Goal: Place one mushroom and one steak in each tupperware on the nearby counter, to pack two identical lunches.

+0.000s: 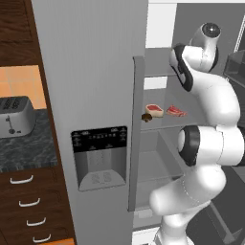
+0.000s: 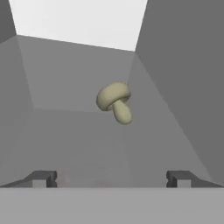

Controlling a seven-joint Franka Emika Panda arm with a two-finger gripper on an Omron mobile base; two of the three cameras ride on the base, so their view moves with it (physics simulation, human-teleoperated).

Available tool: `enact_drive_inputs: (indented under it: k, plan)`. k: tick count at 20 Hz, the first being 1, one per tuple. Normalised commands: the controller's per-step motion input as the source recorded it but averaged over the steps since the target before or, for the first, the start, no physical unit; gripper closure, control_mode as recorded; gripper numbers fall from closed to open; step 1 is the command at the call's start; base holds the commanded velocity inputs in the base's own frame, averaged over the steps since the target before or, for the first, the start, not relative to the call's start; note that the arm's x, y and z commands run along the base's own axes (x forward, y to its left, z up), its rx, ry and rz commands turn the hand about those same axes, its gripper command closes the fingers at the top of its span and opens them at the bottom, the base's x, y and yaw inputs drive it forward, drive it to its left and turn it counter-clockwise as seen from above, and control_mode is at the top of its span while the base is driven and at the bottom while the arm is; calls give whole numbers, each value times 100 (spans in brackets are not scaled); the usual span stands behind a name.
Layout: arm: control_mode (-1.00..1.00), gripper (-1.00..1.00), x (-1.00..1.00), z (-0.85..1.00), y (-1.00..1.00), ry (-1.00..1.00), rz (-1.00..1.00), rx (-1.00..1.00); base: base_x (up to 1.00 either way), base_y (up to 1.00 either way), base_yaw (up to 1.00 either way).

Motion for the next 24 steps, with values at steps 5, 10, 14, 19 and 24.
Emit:
enact_drive_inputs:
  k: [5,10,14,19,24]
  plan:
    - [-100,-100,89,0,-31,0,0,2,0,0,0]
    - [-100,-100,70,-7,-16,3,0,0,0,0,0]
    - [-100,-100,64,-11,-11,11,0,1,0,0,0]
    - [-100,-100,17,-24,3,13,0,0,0,0,0]
    - [-100,-100,-17,-59,25,9,0,0,0,0,0]
